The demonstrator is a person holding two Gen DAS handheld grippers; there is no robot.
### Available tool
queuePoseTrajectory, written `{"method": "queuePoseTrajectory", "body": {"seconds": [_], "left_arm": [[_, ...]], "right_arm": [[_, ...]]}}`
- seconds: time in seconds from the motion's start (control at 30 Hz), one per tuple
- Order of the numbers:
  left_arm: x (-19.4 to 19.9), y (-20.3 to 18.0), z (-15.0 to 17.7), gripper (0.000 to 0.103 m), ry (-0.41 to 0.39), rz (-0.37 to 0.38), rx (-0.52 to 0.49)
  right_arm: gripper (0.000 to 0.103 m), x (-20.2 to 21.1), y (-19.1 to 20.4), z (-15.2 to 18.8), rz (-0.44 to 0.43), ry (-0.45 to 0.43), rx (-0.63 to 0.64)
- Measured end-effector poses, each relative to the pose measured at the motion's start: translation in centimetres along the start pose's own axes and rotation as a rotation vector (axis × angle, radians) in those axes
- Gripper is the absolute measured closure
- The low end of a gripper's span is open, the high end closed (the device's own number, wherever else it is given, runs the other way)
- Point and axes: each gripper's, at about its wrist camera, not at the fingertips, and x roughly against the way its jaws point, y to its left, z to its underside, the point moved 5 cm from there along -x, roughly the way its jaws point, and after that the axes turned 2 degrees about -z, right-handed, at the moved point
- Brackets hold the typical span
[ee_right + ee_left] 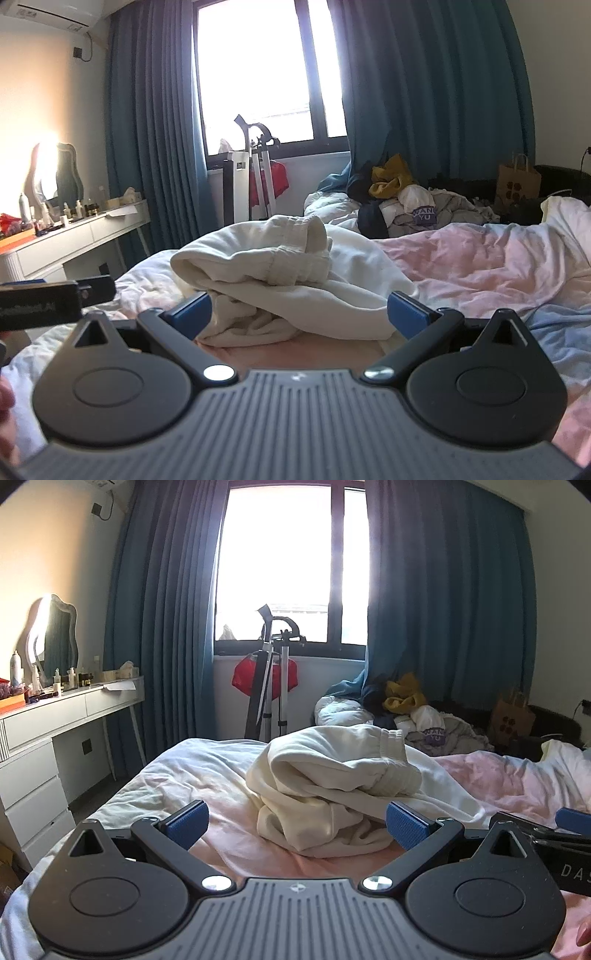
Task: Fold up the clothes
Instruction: 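Approach the crumpled white garment on the bed with both grippers open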
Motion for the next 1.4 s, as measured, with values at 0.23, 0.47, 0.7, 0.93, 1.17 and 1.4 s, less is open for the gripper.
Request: {"method": "queuePoseTrajectory", "body": {"seconds": [0.23,0.47,0.7,0.93,1.17,1.4], "left_arm": [[-0.7,-0.2,0.5,0.000,-0.003,0.006,-0.017],[-1.5,-0.4,1.3,0.000,-0.003,0.023,-0.026],[-2.0,-0.6,1.6,0.000,-0.009,0.029,-0.027],[-2.1,-0.7,1.7,0.000,-0.021,0.026,-0.028],[-1.6,-1.7,1.8,0.000,-0.040,0.027,-0.076],[-0.4,-2.7,0.8,0.000,-0.031,0.023,-0.110]], "right_arm": [[0.000,-0.7,0.0,0.3,-0.008,0.036,-0.021],[0.000,-0.9,-0.1,0.6,-0.018,0.026,-0.018],[0.000,-1.0,-0.3,0.8,-0.024,0.018,-0.023],[0.000,-1.1,-0.8,0.9,-0.029,0.018,-0.039],[0.000,-1.1,-1.4,0.8,-0.044,0.011,-0.069],[0.000,-0.7,-2.4,0.8,-0.067,0.012,-0.122]]}}
